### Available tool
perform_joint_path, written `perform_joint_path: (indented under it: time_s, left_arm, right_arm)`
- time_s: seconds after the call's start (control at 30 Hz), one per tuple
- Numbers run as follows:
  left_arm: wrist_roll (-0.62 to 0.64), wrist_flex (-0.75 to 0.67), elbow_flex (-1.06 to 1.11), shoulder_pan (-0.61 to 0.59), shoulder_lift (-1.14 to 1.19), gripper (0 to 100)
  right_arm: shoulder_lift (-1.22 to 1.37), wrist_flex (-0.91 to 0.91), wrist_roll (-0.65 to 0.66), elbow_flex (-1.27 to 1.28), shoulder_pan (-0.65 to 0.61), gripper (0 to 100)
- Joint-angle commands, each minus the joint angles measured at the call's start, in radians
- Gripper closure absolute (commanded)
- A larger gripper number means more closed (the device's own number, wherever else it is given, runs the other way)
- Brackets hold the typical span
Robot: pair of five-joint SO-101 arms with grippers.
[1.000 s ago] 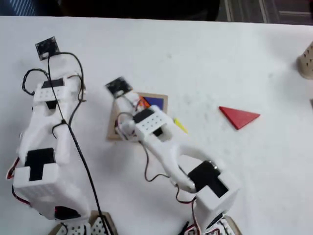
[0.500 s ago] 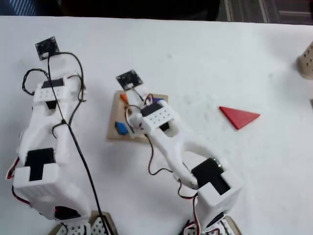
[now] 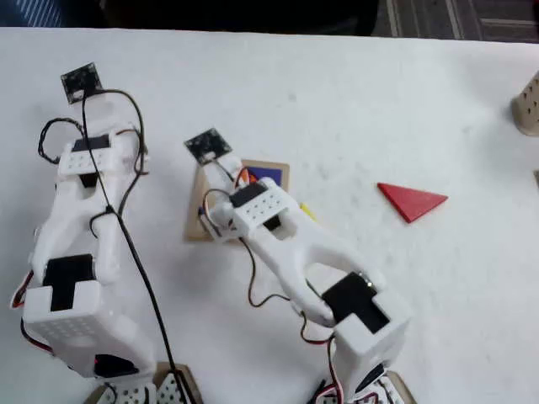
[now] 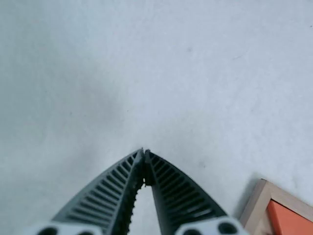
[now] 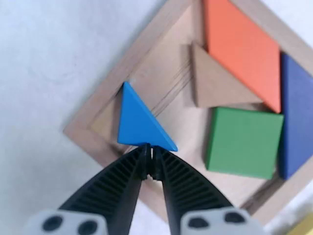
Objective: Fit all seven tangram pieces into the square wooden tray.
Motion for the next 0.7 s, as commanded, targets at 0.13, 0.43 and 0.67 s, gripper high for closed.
perform_joint_path:
  time_s: [0.13,0.43,0.67]
  left_arm:
    - [0.012,-0.025,-0.035,-0.005,-0.005,98]
    - [0.012,-0.025,-0.035,-0.005,-0.005,98]
    - [0.012,-0.025,-0.035,-0.005,-0.005,98]
  right_arm:
    - [-0.024,0.002,-0.002,-0.051,0.047,98.1]
    - [-0.025,-0.013,-0.002,-0.054,0.044,98.1]
    - [0.035,-0.104,0.043,-0.092,0.059,98.1]
